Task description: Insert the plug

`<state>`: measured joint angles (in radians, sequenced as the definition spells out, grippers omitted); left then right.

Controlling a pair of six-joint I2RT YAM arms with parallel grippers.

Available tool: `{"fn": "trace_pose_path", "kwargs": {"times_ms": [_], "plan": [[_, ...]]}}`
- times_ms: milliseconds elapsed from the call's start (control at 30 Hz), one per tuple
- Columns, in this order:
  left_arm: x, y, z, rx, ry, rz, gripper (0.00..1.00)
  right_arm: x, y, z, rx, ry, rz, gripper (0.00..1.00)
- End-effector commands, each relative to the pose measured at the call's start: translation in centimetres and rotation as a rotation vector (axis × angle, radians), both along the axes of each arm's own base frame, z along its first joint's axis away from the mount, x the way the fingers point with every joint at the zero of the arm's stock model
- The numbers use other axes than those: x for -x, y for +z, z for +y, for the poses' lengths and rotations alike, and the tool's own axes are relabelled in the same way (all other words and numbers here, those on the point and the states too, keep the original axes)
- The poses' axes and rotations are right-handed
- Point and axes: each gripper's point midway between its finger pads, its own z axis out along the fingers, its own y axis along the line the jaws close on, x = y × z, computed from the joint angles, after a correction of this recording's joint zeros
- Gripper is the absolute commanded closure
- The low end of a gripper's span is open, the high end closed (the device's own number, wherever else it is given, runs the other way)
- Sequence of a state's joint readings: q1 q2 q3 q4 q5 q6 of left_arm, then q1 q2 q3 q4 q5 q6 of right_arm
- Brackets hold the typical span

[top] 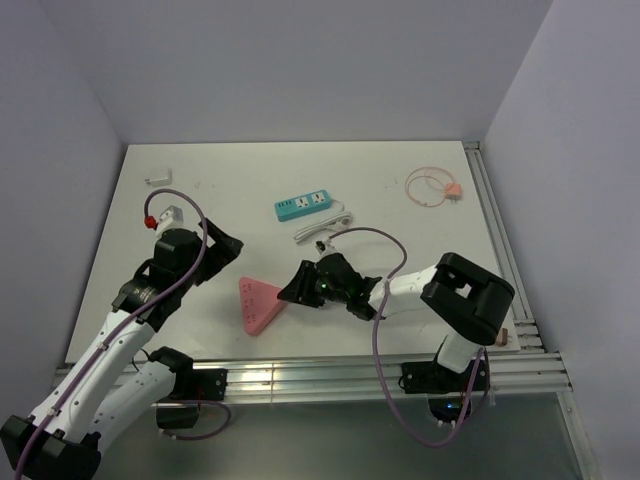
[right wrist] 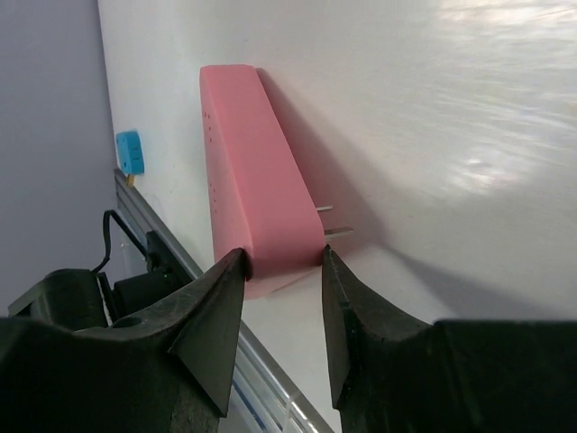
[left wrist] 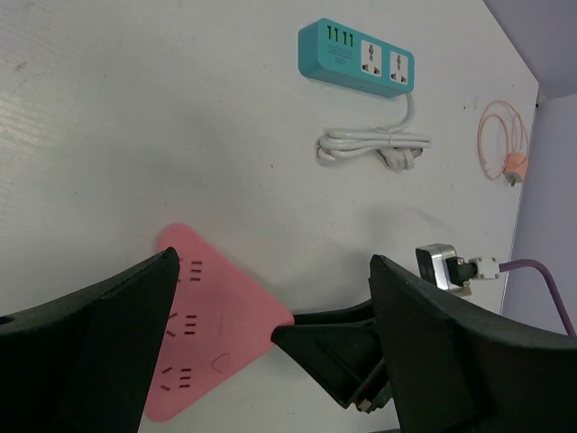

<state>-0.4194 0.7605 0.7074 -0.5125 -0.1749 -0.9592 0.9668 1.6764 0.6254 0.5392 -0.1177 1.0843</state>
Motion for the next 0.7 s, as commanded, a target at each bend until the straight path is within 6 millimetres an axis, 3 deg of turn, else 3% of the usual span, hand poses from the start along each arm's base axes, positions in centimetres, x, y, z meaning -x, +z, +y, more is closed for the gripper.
{"fn": "trace_pose_path", "kwargs": {"times_ms": [0,300,467,500,533,633,667], "plan": [[-0.3,1.8,-0.6,0.018,-0.038,-0.067,0.08,-1.6,0.5,-2.6,-0.001,-0.078,-0.039,0.65],[-0.3,1.2,-0.8,0.014,-0.048,-0.058,0.08,-2.7,-0.3,-8.7,0.081,-0.197,-0.07,0.63],[-0.4,0.7,-1.0,0.01,-0.056,-0.044,0.07,-3.4,-0.7,-12.0,0.125,-0.262,-0.079,0.54],[-0.4,0.6,-1.0,0.009,-0.056,-0.042,0.07,-3.5,-0.2,-12.3,0.121,-0.266,-0.092,0.51],[-0.5,0.5,-0.9,0.006,-0.05,-0.04,0.07,-3.5,-0.2,-12.6,0.129,-0.267,-0.095,0.38],[-0.6,0.1,-0.5,-0.011,-0.029,-0.016,0.05,-4.2,0.3,-13.8,0.198,-0.294,-0.135,0.14],[-0.7,-0.3,-0.5,-0.019,-0.026,-0.001,0.05,-4.0,-0.2,-14.5,0.242,-0.303,-0.122,0.11]]}}
